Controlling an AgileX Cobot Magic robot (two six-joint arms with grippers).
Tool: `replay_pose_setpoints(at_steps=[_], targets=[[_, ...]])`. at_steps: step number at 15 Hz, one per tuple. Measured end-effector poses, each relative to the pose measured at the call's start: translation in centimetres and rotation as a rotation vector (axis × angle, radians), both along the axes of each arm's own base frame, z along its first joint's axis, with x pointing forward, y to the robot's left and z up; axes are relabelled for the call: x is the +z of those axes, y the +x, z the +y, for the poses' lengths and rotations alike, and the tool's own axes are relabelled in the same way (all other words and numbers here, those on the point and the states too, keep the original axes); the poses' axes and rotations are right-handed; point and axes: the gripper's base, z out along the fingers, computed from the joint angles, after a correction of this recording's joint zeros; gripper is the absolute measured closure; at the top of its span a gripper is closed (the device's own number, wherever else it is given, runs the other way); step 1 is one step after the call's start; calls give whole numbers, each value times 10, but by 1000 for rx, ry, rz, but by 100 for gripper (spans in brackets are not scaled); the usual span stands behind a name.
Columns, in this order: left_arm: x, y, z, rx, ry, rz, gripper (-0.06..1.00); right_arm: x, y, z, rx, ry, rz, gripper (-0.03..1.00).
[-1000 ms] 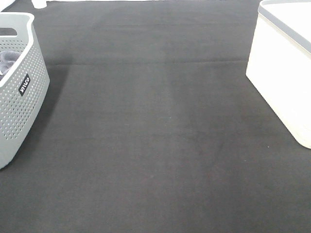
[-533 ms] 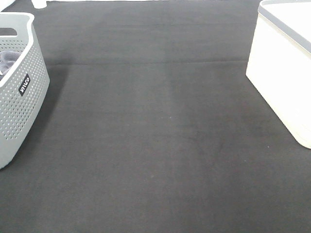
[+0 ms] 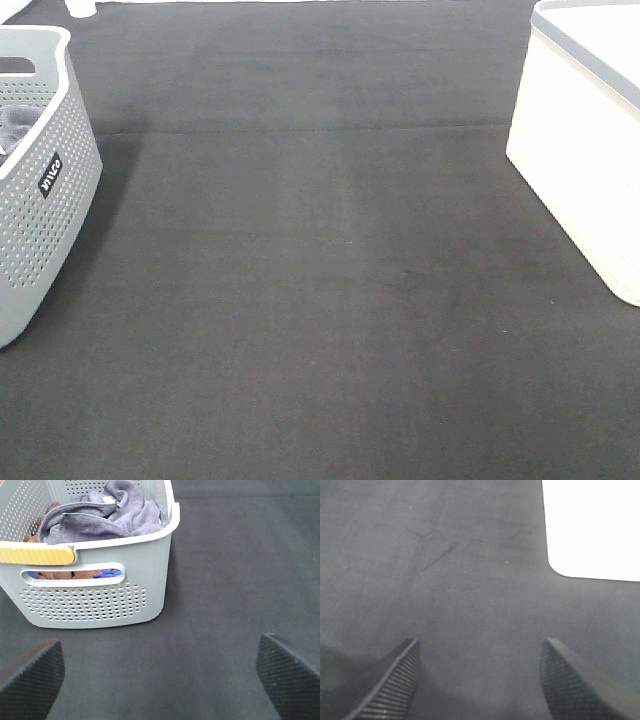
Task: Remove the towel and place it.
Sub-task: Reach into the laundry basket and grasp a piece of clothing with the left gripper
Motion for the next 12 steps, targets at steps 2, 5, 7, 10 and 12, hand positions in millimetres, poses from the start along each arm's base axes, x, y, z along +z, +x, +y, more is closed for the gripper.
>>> replay_pose_setpoints(at_steps=[2, 5, 7, 10, 12], targets=[[0, 0, 0, 0, 0, 0, -4, 0, 0, 0, 0, 0, 0, 31], [0, 0, 0, 1, 1, 0, -4, 0, 0, 0, 0, 0, 0, 31], [0, 0, 0, -1, 4, 0, -4, 0, 0, 0, 0, 0, 0, 31], [0, 0, 0, -1, 4, 0, -4, 0, 0, 0, 0, 0, 0, 31], [0, 0, 0, -1, 4, 0, -4, 0, 0, 0, 0, 0, 0, 31]])
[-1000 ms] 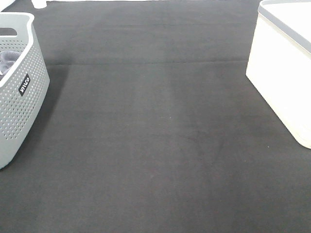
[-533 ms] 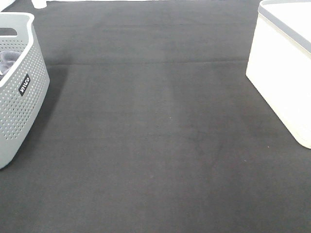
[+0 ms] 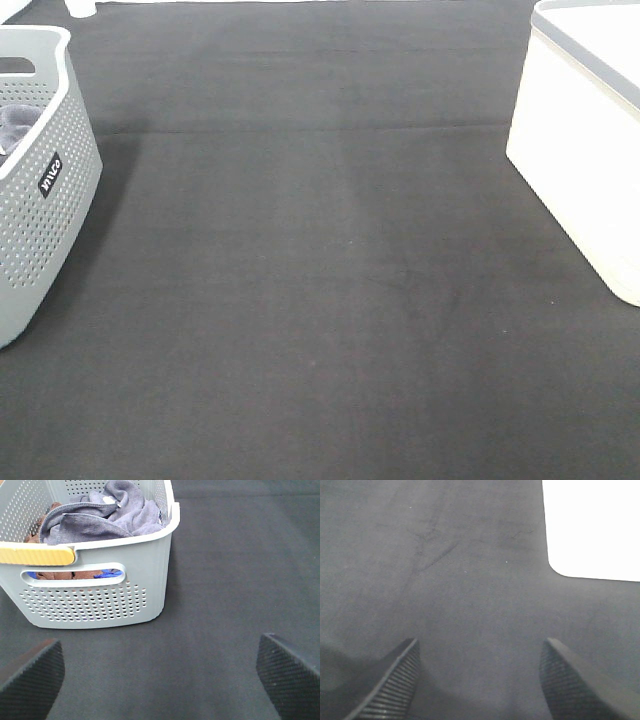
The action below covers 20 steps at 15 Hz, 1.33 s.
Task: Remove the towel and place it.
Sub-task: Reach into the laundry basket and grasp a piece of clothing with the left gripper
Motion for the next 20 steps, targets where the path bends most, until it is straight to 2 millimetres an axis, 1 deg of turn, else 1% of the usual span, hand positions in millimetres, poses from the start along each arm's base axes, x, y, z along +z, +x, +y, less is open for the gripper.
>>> replay_pose_setpoints(at_steps=[20], targets=[[0, 0, 0, 0, 0, 0, -4, 0, 0, 0, 0, 0, 0, 31]])
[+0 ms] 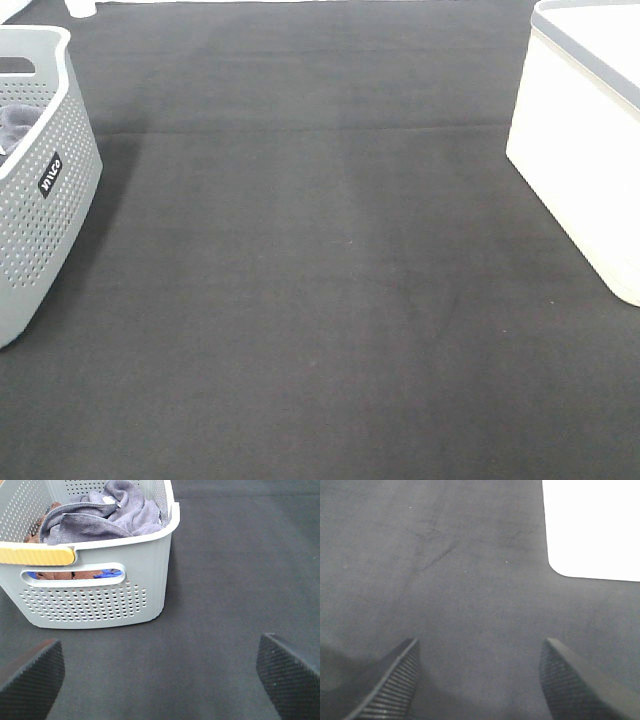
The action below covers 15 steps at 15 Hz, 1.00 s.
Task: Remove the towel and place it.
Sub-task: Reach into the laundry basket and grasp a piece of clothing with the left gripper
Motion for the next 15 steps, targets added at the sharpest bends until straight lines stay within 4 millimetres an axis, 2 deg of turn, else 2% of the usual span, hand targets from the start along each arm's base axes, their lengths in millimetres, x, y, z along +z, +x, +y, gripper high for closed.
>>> replay_pose_setpoints(at_steps=[3, 6, 9, 10, 11, 15], targets=[[1, 0, 1, 6, 8, -3, -4, 0, 0, 0, 0, 0, 0, 31], [31, 1, 1, -5, 33, 50, -4, 0, 0, 0, 1, 1, 0, 31], [71, 38, 1, -41, 88, 186, -4, 0, 0, 0, 1, 1, 0, 31], [91, 64, 0, -70, 114, 236, -4, 0, 0, 0, 1, 1, 0, 31], [91, 64, 0, -70, 114, 236, -4, 0, 0, 0, 1, 1, 0, 31], [126, 141, -2, -201, 267, 368, -4, 0, 0, 0, 1, 1, 0, 31]])
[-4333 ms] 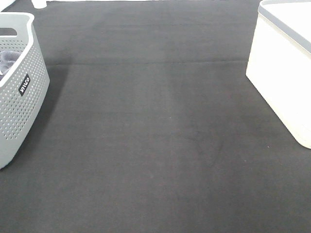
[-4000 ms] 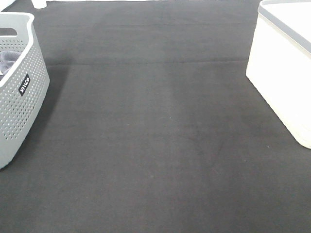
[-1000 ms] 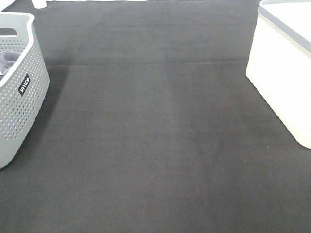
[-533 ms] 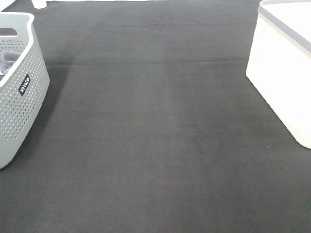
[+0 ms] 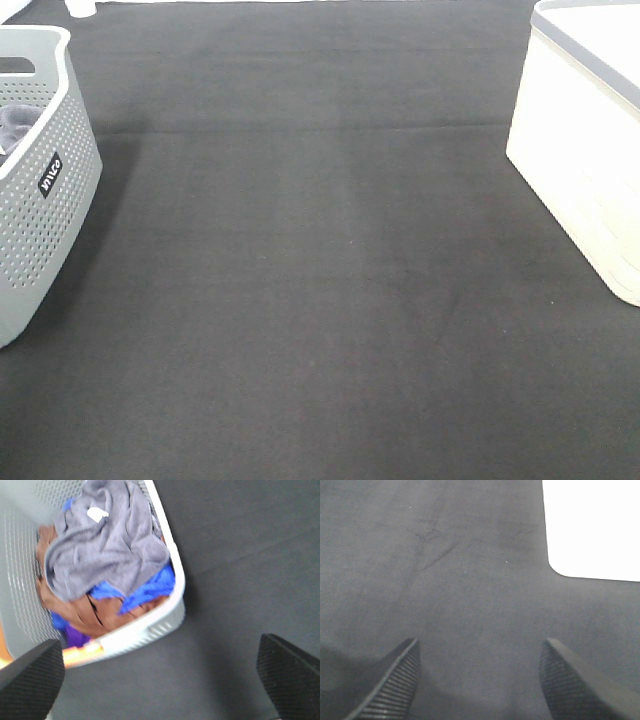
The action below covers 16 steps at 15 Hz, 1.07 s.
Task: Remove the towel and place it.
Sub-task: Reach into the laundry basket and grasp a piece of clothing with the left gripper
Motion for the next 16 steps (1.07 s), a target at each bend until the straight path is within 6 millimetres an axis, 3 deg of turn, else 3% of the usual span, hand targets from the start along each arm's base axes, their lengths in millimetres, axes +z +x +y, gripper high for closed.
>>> replay_pose_setpoints(at_steps=[2, 5, 6, 7, 11, 16], targets=[[11, 52, 2, -99, 120, 54, -4, 0, 0, 0, 0, 0, 0, 31], [3, 122, 8, -282, 320, 151, -4, 0, 0, 0, 0, 0, 0, 31], [3, 122, 8, -282, 320, 151, -4, 0, 0, 0, 0, 0, 0, 31], [-6, 138, 14, -320, 349, 190, -4, 0, 0, 0, 0, 0, 0, 31], [-59, 185, 49, -359, 549, 443, -4, 0, 0, 0, 0, 0, 0, 31], [-113, 218, 60, -398, 608, 629, -4, 0, 0, 0, 0, 0, 0, 31]])
